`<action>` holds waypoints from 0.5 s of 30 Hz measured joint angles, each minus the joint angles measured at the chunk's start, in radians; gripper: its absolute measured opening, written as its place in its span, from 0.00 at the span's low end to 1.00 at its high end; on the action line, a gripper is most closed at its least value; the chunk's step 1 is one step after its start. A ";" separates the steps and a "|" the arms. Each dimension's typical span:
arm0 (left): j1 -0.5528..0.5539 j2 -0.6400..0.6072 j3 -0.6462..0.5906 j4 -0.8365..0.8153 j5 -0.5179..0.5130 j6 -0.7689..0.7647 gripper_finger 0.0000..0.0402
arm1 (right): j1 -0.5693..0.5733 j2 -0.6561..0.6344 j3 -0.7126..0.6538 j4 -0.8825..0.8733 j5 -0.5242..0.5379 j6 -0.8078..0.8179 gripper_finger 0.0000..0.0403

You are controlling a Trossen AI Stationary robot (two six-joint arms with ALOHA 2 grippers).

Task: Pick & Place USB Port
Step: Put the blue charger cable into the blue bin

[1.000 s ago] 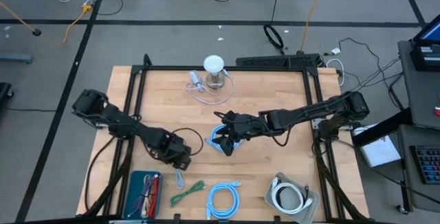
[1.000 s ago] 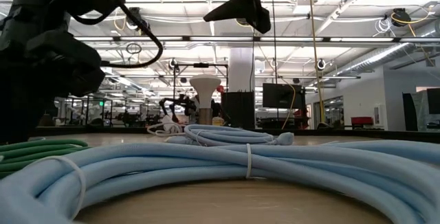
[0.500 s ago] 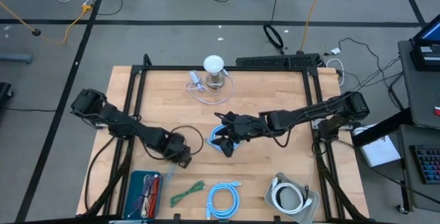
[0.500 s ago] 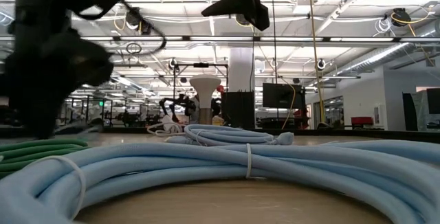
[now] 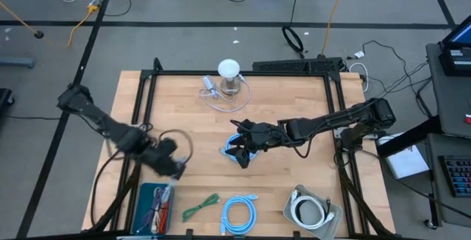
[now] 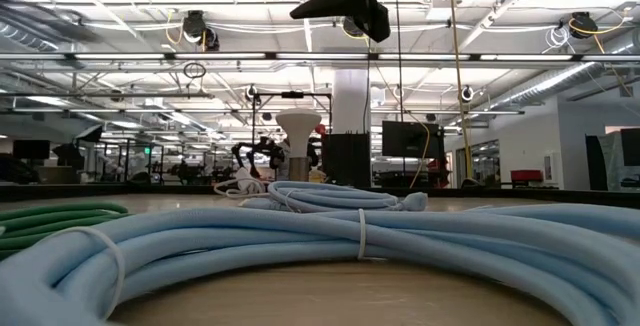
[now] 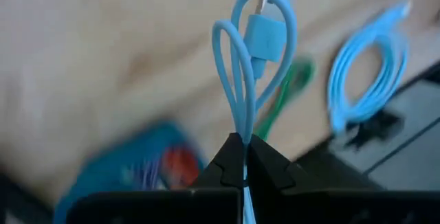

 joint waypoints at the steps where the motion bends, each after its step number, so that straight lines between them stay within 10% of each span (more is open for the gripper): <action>1: -0.056 0.000 0.007 -0.013 0.010 -0.062 0.00 | 0.000 0.000 0.000 0.000 0.000 -0.001 0.52; 9: -0.456 0.047 0.010 0.001 -0.095 -0.627 0.00 | -0.016 0.000 0.000 0.000 -0.001 -0.039 0.52; 15: -0.440 0.147 0.010 0.043 -0.066 -0.643 0.00 | -0.036 0.000 0.000 0.001 -0.004 -0.048 0.52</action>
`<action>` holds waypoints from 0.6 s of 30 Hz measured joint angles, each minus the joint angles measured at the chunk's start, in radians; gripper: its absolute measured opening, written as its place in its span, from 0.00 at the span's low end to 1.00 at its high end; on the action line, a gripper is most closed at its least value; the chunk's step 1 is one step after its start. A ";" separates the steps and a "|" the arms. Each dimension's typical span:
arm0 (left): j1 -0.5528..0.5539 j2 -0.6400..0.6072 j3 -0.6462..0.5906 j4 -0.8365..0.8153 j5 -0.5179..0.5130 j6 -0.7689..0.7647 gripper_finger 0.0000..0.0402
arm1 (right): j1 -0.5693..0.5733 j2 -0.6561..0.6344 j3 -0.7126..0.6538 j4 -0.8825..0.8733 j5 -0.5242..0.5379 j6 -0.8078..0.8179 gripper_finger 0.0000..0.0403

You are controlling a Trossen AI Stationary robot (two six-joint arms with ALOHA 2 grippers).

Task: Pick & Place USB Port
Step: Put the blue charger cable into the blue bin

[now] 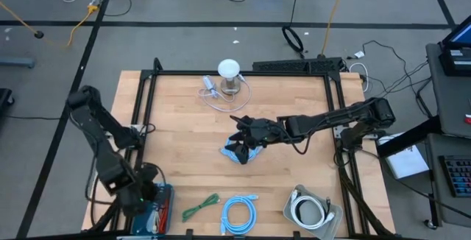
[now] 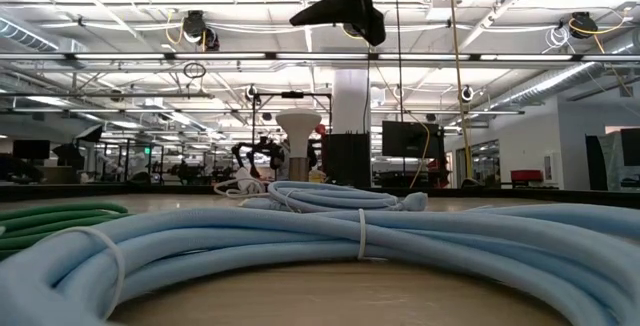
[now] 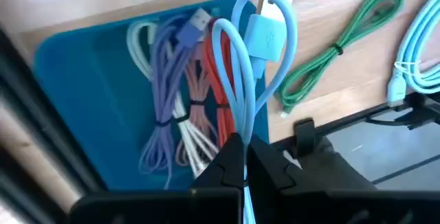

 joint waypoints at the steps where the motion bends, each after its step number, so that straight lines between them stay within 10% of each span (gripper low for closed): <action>1: 0.006 0.018 0.000 0.011 0.006 0.002 0.00 | -0.002 0.000 0.000 0.000 0.000 -0.001 0.52; 18: -0.008 0.133 -0.053 0.044 0.217 -0.013 0.00 | -0.006 0.000 0.000 0.007 -0.001 0.003 0.52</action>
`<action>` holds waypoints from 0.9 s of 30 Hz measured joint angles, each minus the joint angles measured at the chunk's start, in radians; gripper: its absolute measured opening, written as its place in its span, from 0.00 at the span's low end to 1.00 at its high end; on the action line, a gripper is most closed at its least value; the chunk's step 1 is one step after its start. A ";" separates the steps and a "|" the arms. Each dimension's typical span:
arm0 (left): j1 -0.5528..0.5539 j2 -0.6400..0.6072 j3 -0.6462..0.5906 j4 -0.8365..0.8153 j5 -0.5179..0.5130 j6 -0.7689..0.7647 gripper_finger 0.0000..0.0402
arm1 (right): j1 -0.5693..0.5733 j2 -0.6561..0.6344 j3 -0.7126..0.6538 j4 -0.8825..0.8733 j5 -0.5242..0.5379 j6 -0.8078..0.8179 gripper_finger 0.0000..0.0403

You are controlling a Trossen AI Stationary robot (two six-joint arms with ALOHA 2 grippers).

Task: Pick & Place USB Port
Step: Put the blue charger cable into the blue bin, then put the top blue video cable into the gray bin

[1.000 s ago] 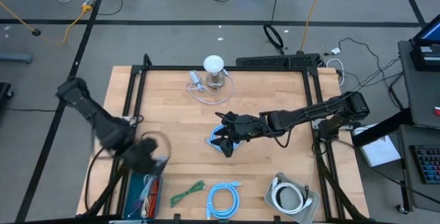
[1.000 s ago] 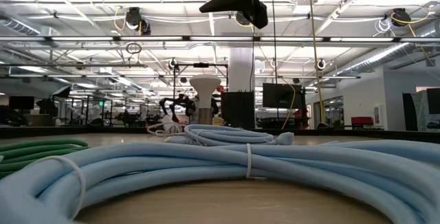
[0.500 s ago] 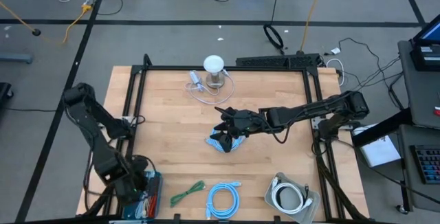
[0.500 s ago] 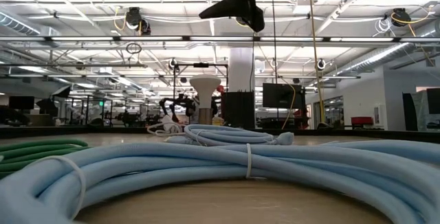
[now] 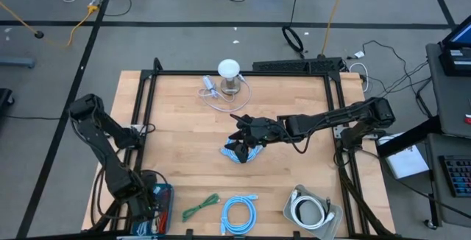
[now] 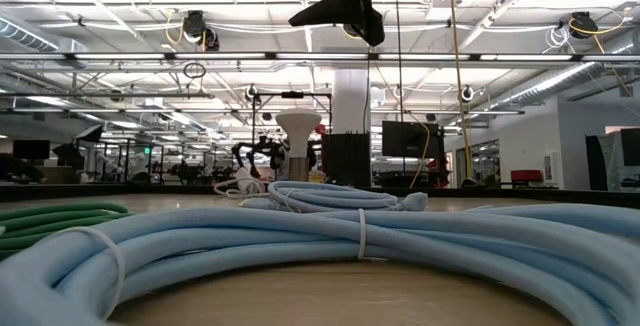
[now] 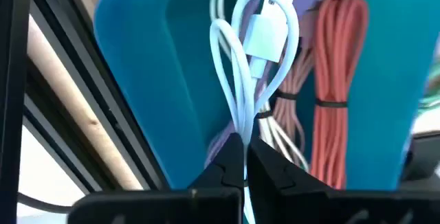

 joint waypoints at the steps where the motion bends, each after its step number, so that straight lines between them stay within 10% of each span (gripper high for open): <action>1: -0.003 0.000 -0.005 0.000 0.009 0.000 0.00 | 0.000 0.000 0.000 0.000 0.000 0.000 0.52; 20: -0.006 -0.018 -0.022 0.047 -0.044 0.048 0.48 | 0.014 0.000 0.000 0.000 0.000 0.004 0.52; 27: 0.002 -0.131 -0.022 0.043 -0.454 0.173 0.49 | 0.015 0.000 0.000 0.043 -0.038 0.013 0.52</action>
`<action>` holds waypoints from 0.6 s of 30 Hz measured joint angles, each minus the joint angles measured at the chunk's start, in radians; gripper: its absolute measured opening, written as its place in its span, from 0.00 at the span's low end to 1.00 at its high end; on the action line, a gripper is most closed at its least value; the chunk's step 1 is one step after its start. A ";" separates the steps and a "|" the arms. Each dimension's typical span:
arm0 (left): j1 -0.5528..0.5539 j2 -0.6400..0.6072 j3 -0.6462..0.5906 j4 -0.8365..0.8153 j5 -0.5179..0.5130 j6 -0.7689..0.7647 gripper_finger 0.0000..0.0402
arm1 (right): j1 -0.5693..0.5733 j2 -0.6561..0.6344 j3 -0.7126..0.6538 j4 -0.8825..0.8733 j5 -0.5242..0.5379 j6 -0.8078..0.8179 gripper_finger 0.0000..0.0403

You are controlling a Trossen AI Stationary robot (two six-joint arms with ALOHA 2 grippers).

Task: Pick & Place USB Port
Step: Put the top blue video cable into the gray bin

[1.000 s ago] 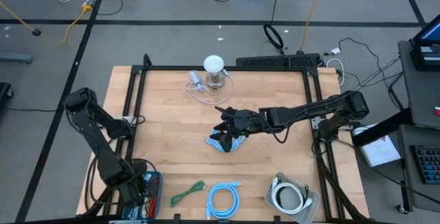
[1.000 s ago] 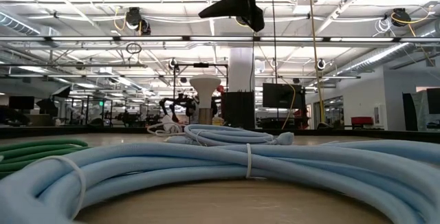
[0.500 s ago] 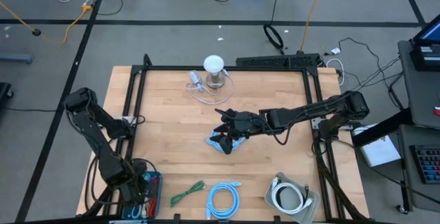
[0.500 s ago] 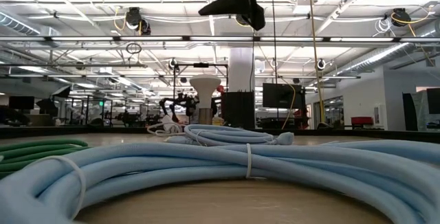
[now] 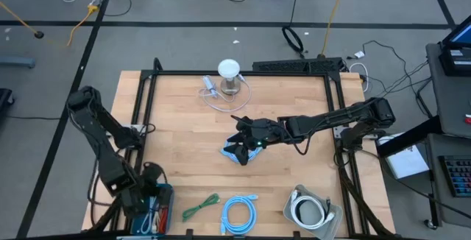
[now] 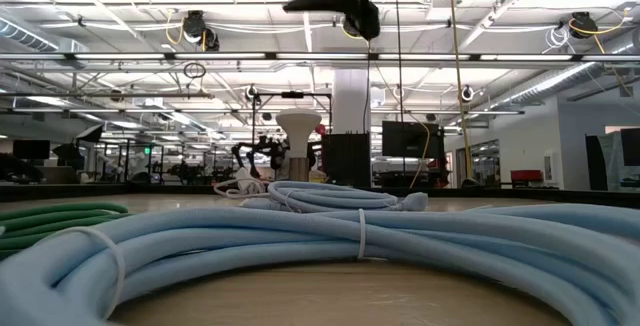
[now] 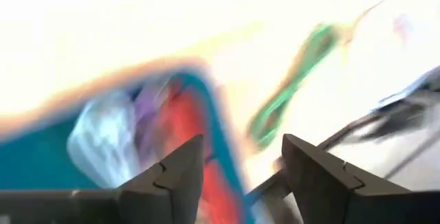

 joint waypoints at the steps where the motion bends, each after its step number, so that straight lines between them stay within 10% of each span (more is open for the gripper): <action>1: 0.006 -0.022 0.000 -0.002 -0.067 0.017 0.48 | 0.001 0.000 0.000 0.023 -0.015 0.000 0.52; 9: 0.103 -0.172 0.000 0.033 -0.468 0.335 0.36 | 0.006 -0.001 0.000 0.326 -0.115 0.056 0.52; 18: 0.442 -0.167 -0.014 0.090 -0.149 0.813 0.33 | 0.024 -0.012 0.000 0.459 -0.171 0.096 0.52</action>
